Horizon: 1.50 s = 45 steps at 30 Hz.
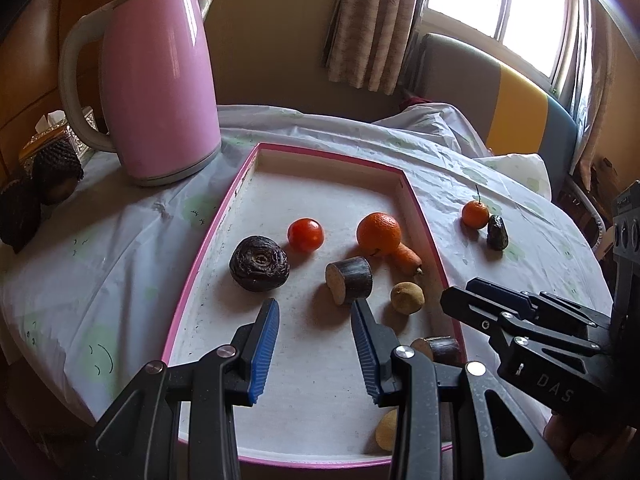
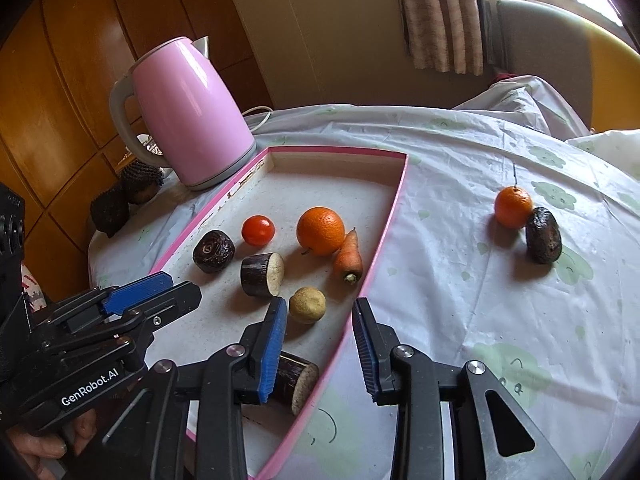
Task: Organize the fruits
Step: 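Carry the kiwi into the tray and open the right gripper, then grasp the dark shrivelled round fruit with the right gripper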
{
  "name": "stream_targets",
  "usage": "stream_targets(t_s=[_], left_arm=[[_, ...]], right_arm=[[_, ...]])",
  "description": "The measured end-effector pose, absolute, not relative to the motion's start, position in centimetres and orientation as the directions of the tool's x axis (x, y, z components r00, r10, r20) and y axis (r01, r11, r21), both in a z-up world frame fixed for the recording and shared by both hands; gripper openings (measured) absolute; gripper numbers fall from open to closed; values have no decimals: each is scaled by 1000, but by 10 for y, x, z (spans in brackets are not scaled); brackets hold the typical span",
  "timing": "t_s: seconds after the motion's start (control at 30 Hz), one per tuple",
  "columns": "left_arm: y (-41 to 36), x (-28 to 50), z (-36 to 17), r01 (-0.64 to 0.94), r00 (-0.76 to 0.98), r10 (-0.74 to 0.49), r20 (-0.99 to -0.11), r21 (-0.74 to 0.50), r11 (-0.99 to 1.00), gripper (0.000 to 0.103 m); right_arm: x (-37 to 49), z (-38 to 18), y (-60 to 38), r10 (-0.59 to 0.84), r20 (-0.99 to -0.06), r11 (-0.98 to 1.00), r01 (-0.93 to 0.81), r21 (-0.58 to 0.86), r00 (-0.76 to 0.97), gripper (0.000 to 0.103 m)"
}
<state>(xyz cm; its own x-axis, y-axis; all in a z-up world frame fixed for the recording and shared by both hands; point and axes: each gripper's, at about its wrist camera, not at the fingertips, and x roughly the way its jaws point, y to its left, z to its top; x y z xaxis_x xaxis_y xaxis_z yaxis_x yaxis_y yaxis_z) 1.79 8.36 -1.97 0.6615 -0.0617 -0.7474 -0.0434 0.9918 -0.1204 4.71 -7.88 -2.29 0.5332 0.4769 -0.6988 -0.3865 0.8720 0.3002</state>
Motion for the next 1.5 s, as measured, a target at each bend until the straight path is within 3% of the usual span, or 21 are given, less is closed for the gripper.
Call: stream_targets(t_s=[0.47,0.87,1.03,1.5], left_arm=[[53,23,-16,41,657,-101,-747,-98,994,38],[19,34,-16,128,639,-157,-753,-97,987,38],[6,40,-18,162,630,-186,-754,-108,981,38],[-10,51,-17,206,613,-239,-753,-140,968,38]], right_arm=[[50,-27,-124,411,-697,912,-272,309,588,39],[73,-33,-180,293,-709,952,-128,278,641,57],[91,-38,-202,241,-717,962,-64,264,654,59],[152,-60,-196,193,-766,981,-94,172,613,66]])
